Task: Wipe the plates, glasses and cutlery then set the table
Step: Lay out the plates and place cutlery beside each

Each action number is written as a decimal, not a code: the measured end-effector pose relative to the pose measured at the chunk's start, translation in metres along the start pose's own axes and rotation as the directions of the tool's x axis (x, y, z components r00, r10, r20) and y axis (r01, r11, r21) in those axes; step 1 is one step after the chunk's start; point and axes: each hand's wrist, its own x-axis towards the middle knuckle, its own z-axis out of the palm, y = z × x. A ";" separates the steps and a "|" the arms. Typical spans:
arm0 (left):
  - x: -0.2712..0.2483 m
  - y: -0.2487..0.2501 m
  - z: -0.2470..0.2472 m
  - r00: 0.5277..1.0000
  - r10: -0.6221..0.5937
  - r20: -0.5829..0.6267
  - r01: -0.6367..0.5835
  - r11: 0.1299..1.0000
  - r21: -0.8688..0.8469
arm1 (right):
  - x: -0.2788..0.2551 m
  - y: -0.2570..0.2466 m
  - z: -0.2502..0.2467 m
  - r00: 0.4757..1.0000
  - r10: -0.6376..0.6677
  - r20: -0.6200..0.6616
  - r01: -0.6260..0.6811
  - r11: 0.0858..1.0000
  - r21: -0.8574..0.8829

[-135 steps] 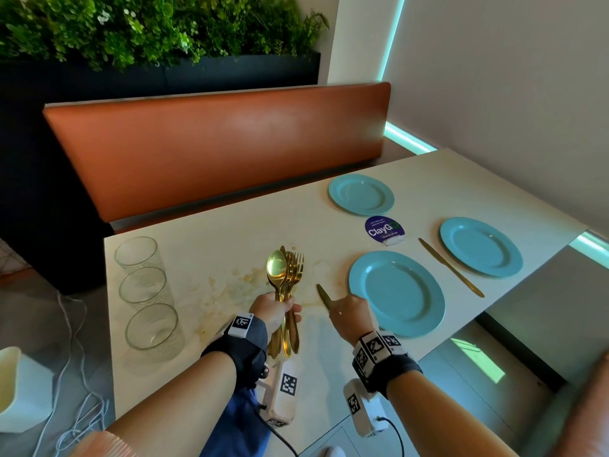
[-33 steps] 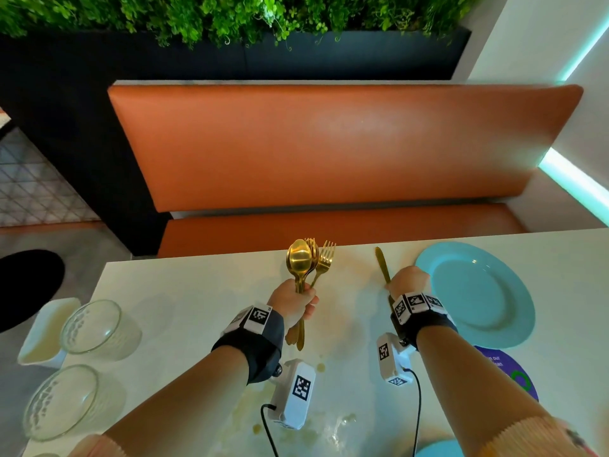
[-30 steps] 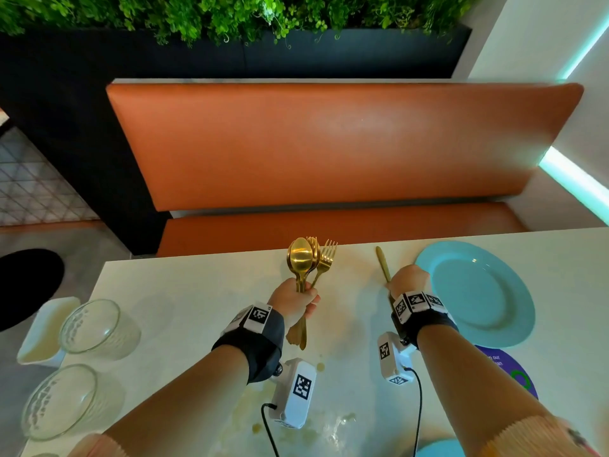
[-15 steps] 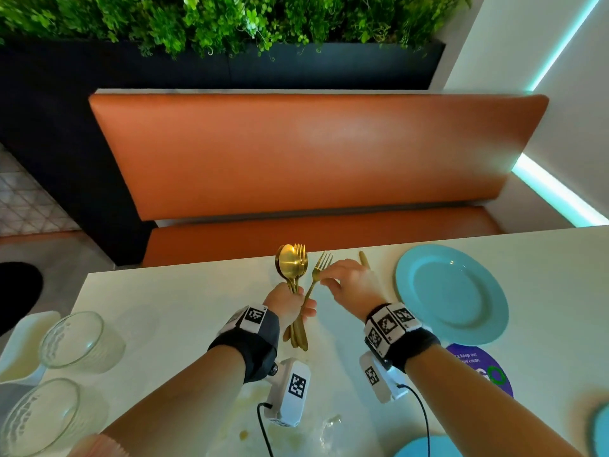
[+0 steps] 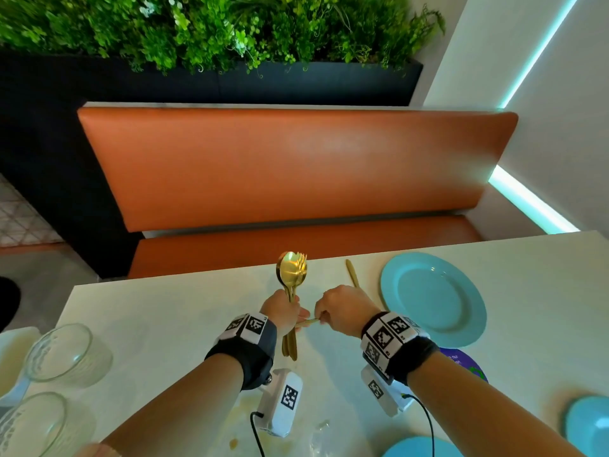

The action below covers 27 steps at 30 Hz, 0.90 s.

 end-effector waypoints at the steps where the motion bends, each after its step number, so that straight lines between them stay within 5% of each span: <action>1: 0.003 0.000 -0.002 1.000 -0.005 -0.020 0.004 0.999 -0.050 | -0.003 0.004 -0.001 0.997 0.074 0.003 -0.074 0.997 -0.005; 5: 0.008 0.003 -0.018 0.999 -0.022 -0.039 0.011 0.967 -0.253 | -0.001 0.047 0.007 0.877 0.476 0.068 -0.480 0.865 0.144; 10: 0.011 0.000 -0.023 0.999 0.000 -0.033 -0.009 0.967 -0.254 | 0.009 0.083 0.008 0.665 0.718 0.206 -0.741 0.598 0.305; 17: 0.016 -0.007 -0.024 0.999 -0.002 -0.045 -0.011 0.957 -0.291 | 0.038 0.089 0.020 0.576 0.776 0.259 -0.801 0.472 0.368; 22: 0.021 -0.011 -0.027 0.999 -0.024 -0.023 0.015 0.941 -0.338 | 0.049 0.097 0.028 0.582 0.774 0.249 -0.741 0.379 0.554; 27: 0.022 -0.015 -0.029 0.999 -0.029 -0.016 0.022 0.940 -0.341 | 0.044 0.092 0.031 0.529 0.833 0.161 -0.754 0.375 0.538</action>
